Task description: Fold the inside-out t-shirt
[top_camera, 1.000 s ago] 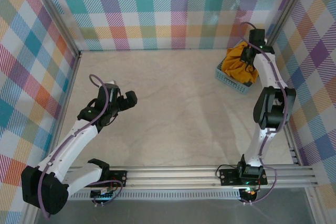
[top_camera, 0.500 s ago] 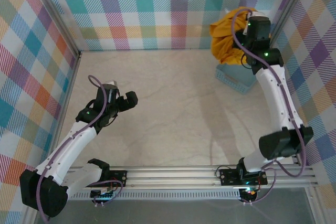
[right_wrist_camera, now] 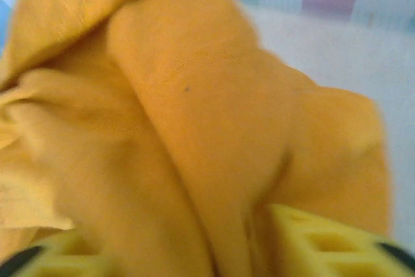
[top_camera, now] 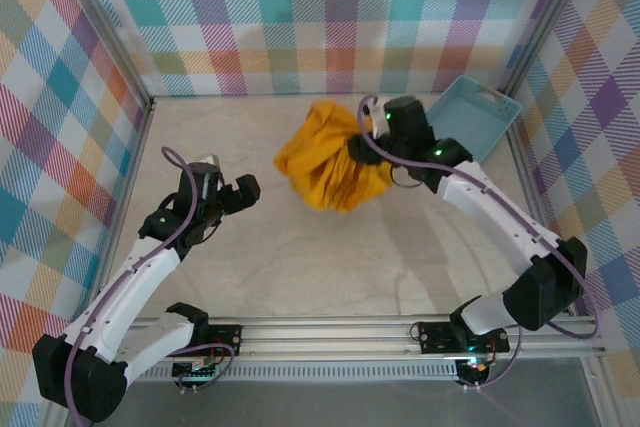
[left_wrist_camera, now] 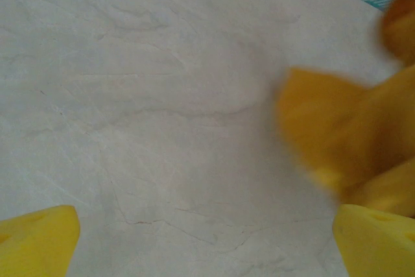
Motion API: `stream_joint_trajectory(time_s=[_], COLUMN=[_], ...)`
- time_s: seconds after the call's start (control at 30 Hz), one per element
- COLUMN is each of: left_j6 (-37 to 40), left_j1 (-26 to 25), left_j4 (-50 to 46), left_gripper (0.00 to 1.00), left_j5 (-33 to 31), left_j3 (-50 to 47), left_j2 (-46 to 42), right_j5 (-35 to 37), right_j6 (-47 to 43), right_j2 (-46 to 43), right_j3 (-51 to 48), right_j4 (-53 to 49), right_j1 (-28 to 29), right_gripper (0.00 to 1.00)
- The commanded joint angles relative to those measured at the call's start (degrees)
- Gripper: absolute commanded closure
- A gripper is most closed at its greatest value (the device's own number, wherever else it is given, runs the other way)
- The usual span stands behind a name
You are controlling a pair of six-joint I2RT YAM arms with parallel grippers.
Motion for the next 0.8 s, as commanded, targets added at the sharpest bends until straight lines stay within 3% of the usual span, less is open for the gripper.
stream_joint_trajectory(time_s=[0.0,0.07,0.2,0.33,0.53,0.67,0.77], left_j6=[-0.4,-0.3,-0.4,0.2,0.1,-0.5,-1.2], left_j1=[-0.6,-0.6,-0.7,-3.3,-8.4,-9.9,-10.1], left_j4=[-1.3,-0.6,0.9,0.2,-0.9,-1.1,-0.3], left_gripper=[0.00,0.00,0.00,0.00,0.06,0.20,0.35], left_j5=[1.4,3.0,7.1,8.8,9.2,9.5,10.1], left_j3=[-1.1,-1.1,1.1,6.9,13.9,15.9,16.1], left_j2=[-0.1,1.8,9.1,19.7,34.6,41.7,43.5], right_j5=[6.3,5.3,0.7,-2.0,0.2,-0.9,-1.9], right_j6=[5.2,5.4,7.0,10.3,16.4,18.3,18.8], right_j2=[-0.4,-0.7,-0.9,2.0,6.0,5.9,6.2], right_j3=[-7.3,-10.5,-13.1,-13.8,-17.0,-21.2,-22.1], right_j4=[-0.1,-0.5,0.8,1.1,-2.5,-2.3,-2.8], right_j1=[-0.5,-0.4,0.7,3.1,5.4,5.6,5.8], right_gripper=[0.31,0.24,0.19,0.18,0.22,0.29,0.41])
